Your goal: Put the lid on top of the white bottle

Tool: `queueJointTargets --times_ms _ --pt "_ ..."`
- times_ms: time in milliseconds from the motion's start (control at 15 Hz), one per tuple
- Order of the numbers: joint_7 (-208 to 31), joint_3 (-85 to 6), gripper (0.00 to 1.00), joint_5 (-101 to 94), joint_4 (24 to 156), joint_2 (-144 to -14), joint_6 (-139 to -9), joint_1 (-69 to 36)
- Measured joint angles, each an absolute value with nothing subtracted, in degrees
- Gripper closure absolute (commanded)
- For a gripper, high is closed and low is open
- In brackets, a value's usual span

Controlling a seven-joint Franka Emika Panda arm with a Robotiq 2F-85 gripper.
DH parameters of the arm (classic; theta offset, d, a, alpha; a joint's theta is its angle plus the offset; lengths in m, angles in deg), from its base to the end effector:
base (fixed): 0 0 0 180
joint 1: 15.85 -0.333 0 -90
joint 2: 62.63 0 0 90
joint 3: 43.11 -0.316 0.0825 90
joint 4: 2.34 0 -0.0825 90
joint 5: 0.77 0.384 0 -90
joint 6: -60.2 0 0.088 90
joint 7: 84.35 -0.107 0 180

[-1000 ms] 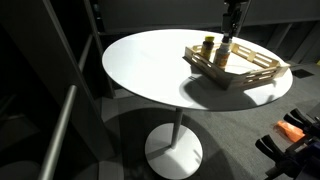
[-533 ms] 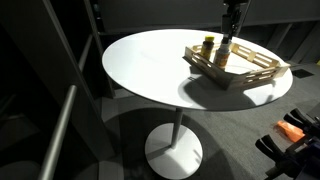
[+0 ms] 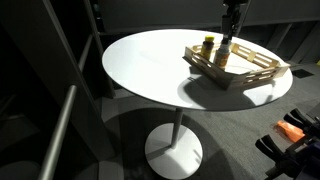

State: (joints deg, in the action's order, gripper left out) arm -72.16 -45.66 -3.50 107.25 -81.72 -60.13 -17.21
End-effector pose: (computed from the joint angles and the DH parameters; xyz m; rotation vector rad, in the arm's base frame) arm 0.6030 0.0378 0.3106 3.0826 0.4764 -0.2291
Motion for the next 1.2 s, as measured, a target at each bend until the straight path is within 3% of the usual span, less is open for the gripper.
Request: queueJointTargets --times_ms 1200 --pt "-72.09 -45.66 0.81 -3.64 107.36 -81.92 -61.67 -17.21"
